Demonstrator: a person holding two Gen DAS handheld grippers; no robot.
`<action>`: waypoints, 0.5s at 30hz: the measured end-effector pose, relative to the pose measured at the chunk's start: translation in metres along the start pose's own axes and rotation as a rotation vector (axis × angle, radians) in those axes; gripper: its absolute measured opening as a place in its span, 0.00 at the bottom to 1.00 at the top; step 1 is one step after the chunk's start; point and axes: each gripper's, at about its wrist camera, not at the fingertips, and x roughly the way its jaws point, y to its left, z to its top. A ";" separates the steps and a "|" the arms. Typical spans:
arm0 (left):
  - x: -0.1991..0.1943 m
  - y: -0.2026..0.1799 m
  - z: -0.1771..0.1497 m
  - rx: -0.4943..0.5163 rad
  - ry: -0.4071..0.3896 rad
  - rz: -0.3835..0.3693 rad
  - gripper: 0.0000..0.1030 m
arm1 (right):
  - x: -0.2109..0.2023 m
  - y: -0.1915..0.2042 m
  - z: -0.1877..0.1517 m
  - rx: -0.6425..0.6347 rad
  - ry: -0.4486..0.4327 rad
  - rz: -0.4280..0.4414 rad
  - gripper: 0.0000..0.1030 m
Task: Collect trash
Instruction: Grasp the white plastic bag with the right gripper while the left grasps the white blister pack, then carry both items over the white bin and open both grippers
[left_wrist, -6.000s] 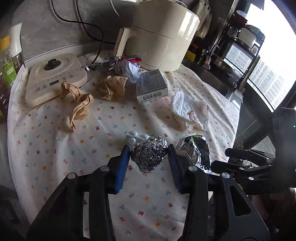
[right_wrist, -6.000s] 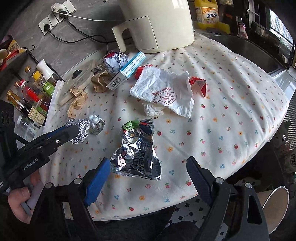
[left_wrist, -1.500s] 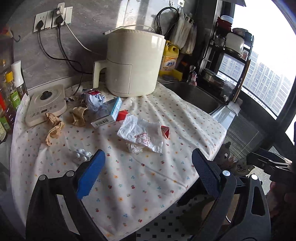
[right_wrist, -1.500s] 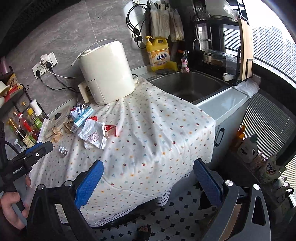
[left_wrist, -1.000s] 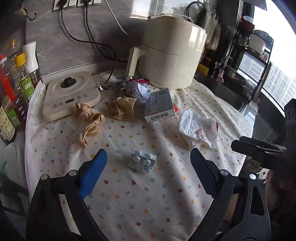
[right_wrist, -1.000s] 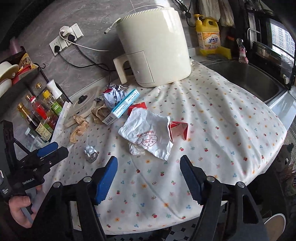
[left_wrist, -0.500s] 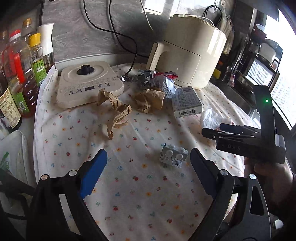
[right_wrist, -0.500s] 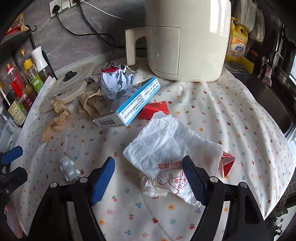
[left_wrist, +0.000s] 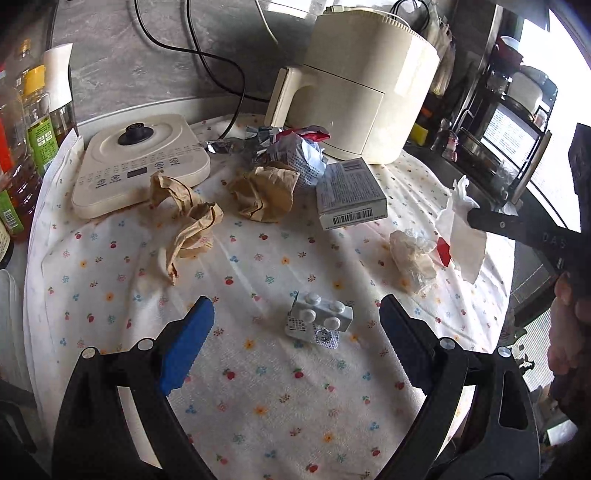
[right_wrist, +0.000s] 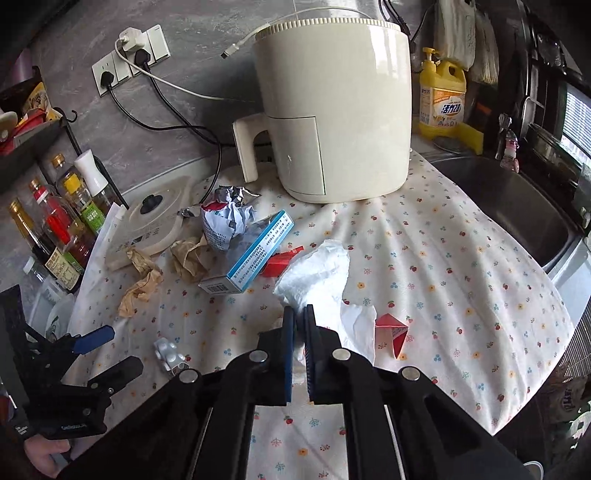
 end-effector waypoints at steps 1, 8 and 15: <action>0.005 -0.003 -0.001 0.002 0.008 -0.003 0.87 | -0.006 -0.005 -0.001 0.011 -0.002 -0.001 0.06; 0.037 -0.013 -0.006 0.013 0.075 0.049 0.66 | -0.053 -0.042 -0.016 0.090 -0.033 -0.009 0.06; 0.022 -0.034 0.002 0.003 0.041 0.073 0.41 | -0.104 -0.088 -0.037 0.169 -0.080 -0.021 0.06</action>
